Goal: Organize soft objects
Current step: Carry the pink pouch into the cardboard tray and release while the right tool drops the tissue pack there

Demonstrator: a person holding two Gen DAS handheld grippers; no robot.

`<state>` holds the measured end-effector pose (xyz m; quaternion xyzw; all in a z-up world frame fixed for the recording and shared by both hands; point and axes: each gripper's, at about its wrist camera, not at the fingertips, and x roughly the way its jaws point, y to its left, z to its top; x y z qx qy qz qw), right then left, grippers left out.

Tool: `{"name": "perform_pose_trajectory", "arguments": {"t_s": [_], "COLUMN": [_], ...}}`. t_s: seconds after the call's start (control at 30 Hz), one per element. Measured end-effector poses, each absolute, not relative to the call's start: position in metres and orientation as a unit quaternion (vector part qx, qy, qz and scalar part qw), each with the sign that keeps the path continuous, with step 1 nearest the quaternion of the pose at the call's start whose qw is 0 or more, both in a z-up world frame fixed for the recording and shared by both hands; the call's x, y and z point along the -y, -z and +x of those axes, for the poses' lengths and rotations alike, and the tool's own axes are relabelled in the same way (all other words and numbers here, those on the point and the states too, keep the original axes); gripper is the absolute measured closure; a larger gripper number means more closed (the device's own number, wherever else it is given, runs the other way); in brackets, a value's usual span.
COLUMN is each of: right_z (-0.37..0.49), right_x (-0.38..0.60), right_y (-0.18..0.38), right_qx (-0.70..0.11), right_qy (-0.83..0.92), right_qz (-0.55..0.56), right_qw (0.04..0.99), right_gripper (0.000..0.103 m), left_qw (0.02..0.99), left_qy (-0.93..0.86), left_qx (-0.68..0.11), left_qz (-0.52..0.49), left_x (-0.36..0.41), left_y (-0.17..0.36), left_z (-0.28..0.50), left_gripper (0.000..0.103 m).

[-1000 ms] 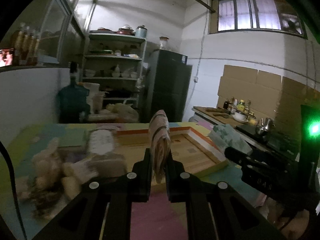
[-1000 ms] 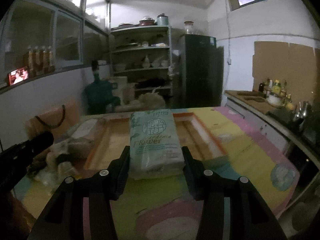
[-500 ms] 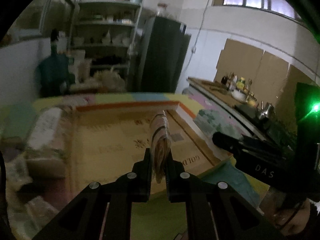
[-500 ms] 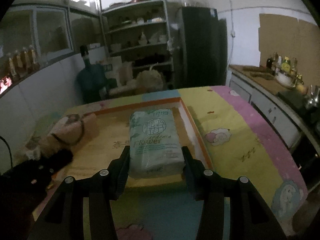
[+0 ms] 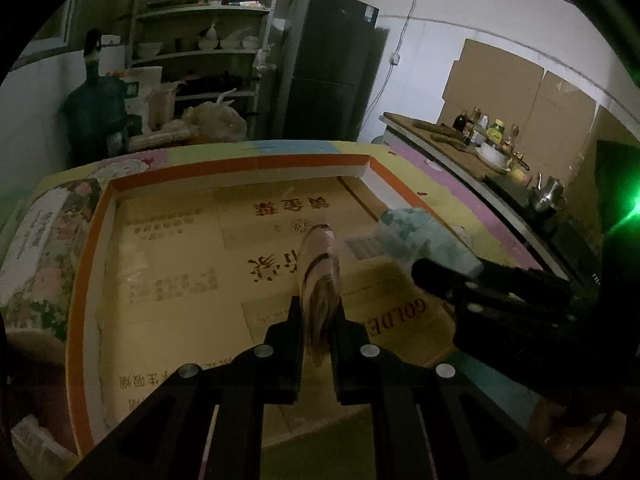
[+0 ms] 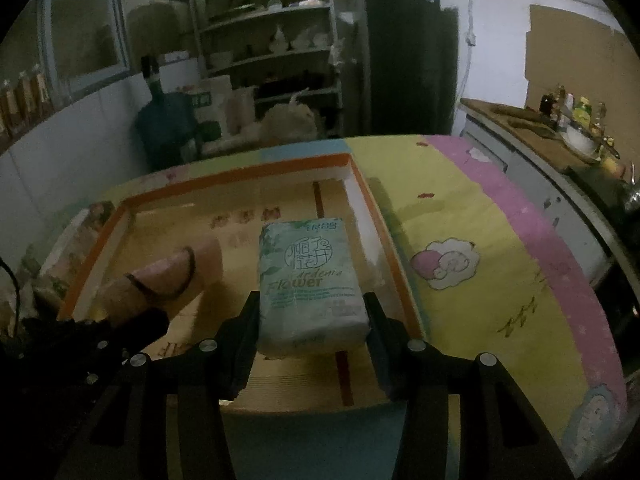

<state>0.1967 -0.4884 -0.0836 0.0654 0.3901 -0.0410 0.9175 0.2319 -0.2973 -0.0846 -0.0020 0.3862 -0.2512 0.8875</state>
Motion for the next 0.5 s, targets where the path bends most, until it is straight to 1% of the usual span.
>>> {"name": "perform_pose_trajectory", "arguments": {"t_s": [0.13,0.4,0.47,0.5], "right_z": [0.199,0.200,0.200,0.200], "right_x": [0.487,0.487,0.487,0.487], "right_y": [0.089,0.097,0.097,0.097], "right_qx": [-0.394,-0.399,-0.397,-0.396], "right_qy": [0.039,0.037,0.034,0.033], "right_qz": [0.065,0.061,0.062,0.064], "right_qw": [0.916,0.914,0.915,0.916], "right_gripper": [0.053,0.052,0.050,0.050], "left_qw": [0.888,0.875,0.875,0.875], "left_qy": [0.253,0.261,0.262,0.262], "left_qx": [-0.384,-0.407,-0.407,-0.406], "left_qz": [0.007,-0.009,-0.007,-0.005], "left_x": [0.302,0.302,0.303,0.303], "left_y": [0.088,0.095,0.095,0.095], "left_z": [0.233,0.242,0.242,0.242], "left_gripper": [0.091,0.090,0.086,0.079]}}
